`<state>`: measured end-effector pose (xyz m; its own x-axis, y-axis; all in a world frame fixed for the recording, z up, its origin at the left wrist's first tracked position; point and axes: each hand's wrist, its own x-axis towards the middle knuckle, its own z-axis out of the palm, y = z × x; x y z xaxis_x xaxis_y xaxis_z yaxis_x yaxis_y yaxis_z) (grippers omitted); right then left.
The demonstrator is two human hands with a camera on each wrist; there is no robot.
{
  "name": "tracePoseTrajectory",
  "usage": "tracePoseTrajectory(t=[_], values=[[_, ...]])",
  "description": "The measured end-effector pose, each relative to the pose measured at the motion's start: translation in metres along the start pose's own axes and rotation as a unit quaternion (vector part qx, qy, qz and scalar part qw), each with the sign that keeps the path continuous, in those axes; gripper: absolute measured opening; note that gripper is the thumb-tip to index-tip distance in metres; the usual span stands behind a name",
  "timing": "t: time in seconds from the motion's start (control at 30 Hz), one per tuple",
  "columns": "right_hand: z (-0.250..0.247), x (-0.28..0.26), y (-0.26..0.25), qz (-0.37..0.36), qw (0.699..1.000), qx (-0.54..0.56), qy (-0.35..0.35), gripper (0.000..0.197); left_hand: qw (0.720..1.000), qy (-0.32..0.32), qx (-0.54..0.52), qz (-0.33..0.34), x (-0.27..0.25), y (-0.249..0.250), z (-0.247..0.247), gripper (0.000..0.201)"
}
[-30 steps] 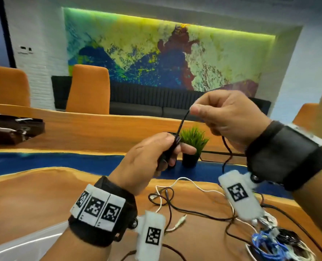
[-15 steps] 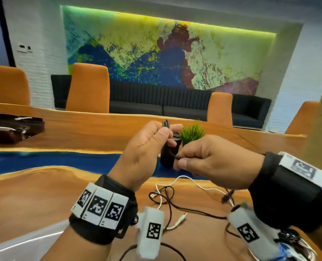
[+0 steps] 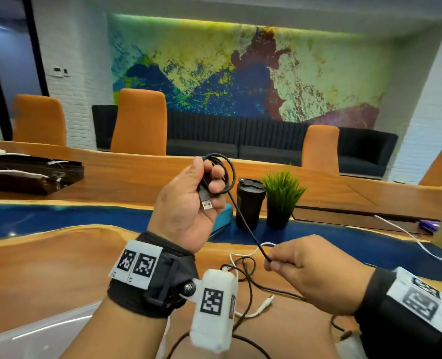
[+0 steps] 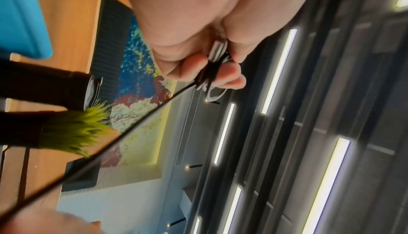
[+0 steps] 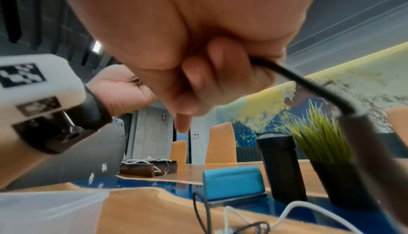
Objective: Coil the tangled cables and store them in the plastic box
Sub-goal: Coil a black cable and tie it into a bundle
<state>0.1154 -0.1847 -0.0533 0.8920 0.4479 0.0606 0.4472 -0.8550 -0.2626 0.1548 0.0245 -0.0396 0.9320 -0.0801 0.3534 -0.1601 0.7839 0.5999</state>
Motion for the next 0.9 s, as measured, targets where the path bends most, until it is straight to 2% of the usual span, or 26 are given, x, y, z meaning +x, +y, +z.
tracePoseTrajectory(t=[0.1,0.2,0.27,0.4,0.47,0.53,0.63,0.7,0.73,0.77,0.8,0.87,0.9], values=[[-0.015,-0.003,0.006,0.020,0.998,-0.043,0.046,0.022,1.000,0.024,0.015,-0.009,0.002,0.007,-0.005,0.027],[-0.044,-0.002,0.026,0.056,0.979,-0.041,0.193,0.020,0.996,0.047,0.072,-0.029,-0.001,0.016,-0.008,0.027],[-0.065,-0.001,0.035,0.067,0.961,-0.016,0.267,0.019,0.993,0.041,0.100,-0.047,-0.003,0.015,-0.006,0.028],[-0.084,0.002,0.045,0.074,0.950,-0.039,0.301,0.018,0.994,0.021,0.081,-0.067,-0.002,0.012,-0.005,0.028],[-0.078,0.001,0.044,0.087,0.959,-0.053,0.265,0.019,0.996,0.015,0.057,-0.071,-0.001,0.013,-0.007,0.027],[-0.060,-0.003,0.040,0.094,0.976,-0.090,0.177,0.018,0.997,0.025,0.041,-0.065,0.000,0.013,-0.009,0.027],[-0.030,-0.015,0.014,0.003,0.989,-0.145,0.006,0.016,0.996,0.054,0.055,-0.037,-0.002,0.008,-0.004,0.026],[-0.022,-0.023,-0.016,-0.072,0.980,-0.164,-0.087,0.019,0.991,0.041,0.128,0.001,-0.006,0.001,0.004,0.024],[-0.023,-0.028,-0.031,-0.114,0.975,-0.158,-0.105,0.020,0.981,0.025,0.190,0.030,-0.008,-0.003,0.008,0.022],[-0.031,-0.033,-0.045,-0.151,0.974,-0.133,-0.099,0.021,0.957,0.002,0.280,0.070,-0.009,-0.008,0.009,0.020],[-0.043,-0.038,-0.055,-0.174,0.978,-0.094,-0.070,0.022,0.916,-0.030,0.384,0.112,-0.011,-0.012,0.010,0.019],[-0.075,-0.045,-0.059,-0.186,0.979,0.007,0.078,0.022,0.829,-0.103,0.526,0.158,-0.012,-0.017,0.008,0.020],[-0.092,-0.045,-0.053,-0.184,0.967,0.049,0.167,0.020,0.815,-0.128,0.544,0.152,-0.014,-0.017,0.008,0.022]])
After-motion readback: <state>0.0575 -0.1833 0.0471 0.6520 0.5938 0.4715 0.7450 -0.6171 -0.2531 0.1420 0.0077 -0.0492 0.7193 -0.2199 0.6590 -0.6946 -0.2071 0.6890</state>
